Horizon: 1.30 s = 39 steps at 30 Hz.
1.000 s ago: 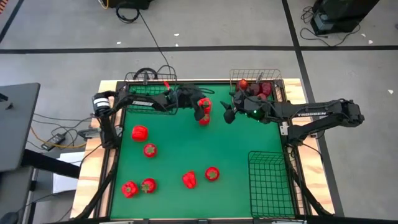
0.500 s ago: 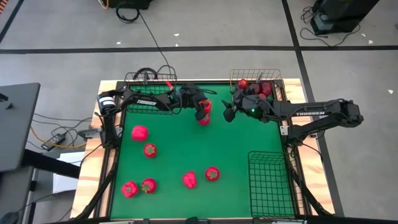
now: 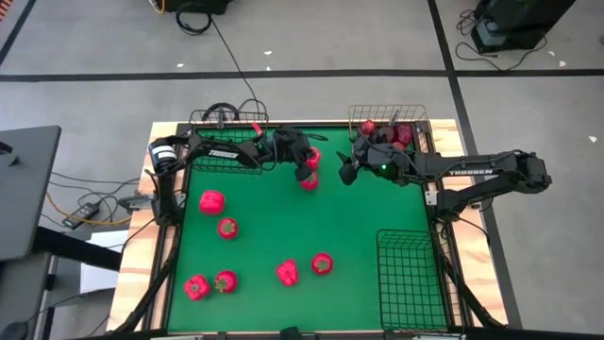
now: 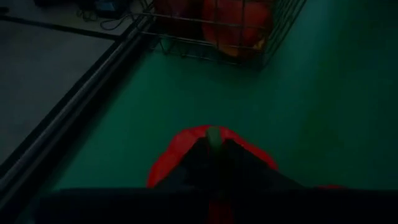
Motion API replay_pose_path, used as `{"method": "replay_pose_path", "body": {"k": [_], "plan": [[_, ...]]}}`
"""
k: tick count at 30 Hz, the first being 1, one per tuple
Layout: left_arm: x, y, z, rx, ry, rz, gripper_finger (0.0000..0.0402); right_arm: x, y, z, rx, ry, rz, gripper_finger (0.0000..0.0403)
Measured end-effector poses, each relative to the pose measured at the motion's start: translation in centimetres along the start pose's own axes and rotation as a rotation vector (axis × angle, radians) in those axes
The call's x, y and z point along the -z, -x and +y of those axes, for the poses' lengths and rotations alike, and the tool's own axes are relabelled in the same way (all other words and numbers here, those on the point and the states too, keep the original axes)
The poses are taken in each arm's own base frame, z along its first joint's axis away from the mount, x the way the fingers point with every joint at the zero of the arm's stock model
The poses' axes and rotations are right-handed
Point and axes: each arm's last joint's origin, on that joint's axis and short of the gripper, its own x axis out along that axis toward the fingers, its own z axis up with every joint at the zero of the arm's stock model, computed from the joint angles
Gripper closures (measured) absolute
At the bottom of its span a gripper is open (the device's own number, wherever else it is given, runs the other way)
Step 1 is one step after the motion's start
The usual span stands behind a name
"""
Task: Sort produce into baskets
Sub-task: Put the red bell pepper into the top black wire basket
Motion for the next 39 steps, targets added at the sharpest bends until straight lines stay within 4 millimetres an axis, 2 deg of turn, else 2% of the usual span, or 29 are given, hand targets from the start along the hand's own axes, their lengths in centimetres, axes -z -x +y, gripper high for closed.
{"method": "replay_pose_path", "body": {"k": [2, 7, 12, 19, 23, 28, 33, 36, 39], "plan": [[0.0, 0.0, 0.0, 0.018, 0.014, -0.005, 0.0382, 0.0, 0.0, 0.0, -0.001, 0.001, 0.0, 0.0108], [-0.2, 0.3, 0.0, 0.022, 0.046, 0.002, 0.0373, 0.0, 0.0, 0.0, -0.009, 0.001, 0.003, 0.0108], [-2.1, 2.5, -0.2, 0.029, 0.062, -0.034, 0.0375, 0.1, 0.0, 0.1, -0.033, 0.03, 0.013, 0.0108], [-4.9, 8.2, -0.3, -0.018, 0.017, -0.015, 0.0374, 0.3, 0.0, 0.0, -0.027, 0.073, 0.033, 0.0108], [-5.3, 12.1, -0.4, -0.096, -0.013, 0.043, 0.0374, 0.3, 0.0, 0.0, -0.026, 0.078, 0.033, 0.0108], [-4.9, 17.4, -0.2, -0.162, 0.016, 0.119, 0.0373, 0.3, 0.0, 0.0, -0.023, 0.081, 0.03, 0.0108], [-4.3, 22.4, 0.1, -0.271, 0.06, 0.042, 0.0373, 0.0, -0.1, 0.0, -0.022, 0.08, 0.005, 0.0108], [-3.1, 24.2, 0.5, -0.409, 0.084, 0.028, 0.0373, -0.2, -0.1, 0.0, -0.026, 0.069, -0.012, 0.0108], [-1.5, 24.7, 1.3, -0.515, 0.15, 0.026, 0.0373, -0.2, -0.1, 0.0, -0.033, 0.065, -0.017, 0.0108]]}}
